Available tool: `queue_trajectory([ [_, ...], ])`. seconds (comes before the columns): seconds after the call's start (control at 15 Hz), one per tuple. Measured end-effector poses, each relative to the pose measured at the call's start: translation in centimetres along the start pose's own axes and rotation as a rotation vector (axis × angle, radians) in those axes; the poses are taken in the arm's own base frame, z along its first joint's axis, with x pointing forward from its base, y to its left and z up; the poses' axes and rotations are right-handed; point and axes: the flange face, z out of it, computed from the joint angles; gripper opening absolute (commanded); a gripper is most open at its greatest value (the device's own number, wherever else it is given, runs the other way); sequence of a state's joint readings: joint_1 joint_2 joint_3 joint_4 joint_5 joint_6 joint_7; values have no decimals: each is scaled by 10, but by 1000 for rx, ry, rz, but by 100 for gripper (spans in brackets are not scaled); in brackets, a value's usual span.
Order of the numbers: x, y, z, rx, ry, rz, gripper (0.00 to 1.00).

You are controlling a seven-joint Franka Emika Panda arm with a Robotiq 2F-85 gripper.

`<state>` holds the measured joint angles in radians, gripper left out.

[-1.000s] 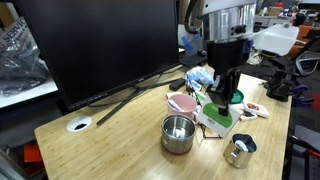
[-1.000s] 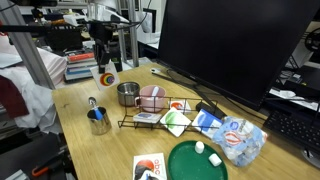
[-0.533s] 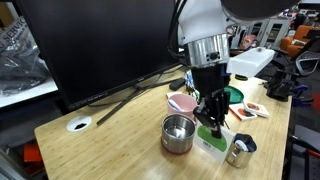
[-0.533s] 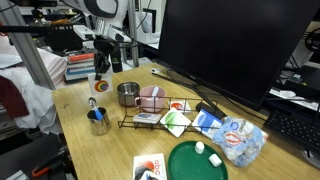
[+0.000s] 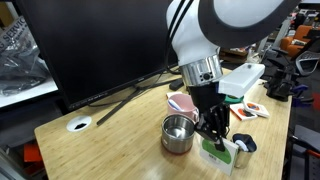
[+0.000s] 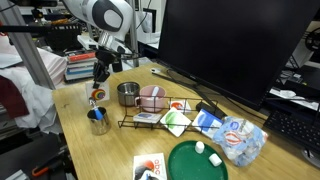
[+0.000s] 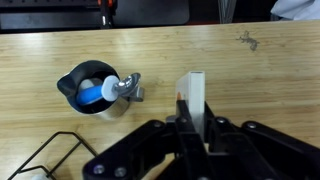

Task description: Move the book to the left

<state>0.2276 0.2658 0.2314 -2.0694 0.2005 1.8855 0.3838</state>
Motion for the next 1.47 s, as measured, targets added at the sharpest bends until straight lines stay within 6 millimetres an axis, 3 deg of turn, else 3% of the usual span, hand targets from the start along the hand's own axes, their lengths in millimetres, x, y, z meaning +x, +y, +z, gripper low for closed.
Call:
queue_trajectory([
  [0.4, 18, 7, 20, -17, -31, 11, 4],
  [1.2, 37, 8, 30, -24, -7, -25, 4],
  [1.27, 37, 8, 29, -24, -7, -28, 14],
  [1.33, 37, 8, 29, -26, -6, -33, 40],
  [1.47, 37, 9, 29, -30, -4, -41, 41],
])
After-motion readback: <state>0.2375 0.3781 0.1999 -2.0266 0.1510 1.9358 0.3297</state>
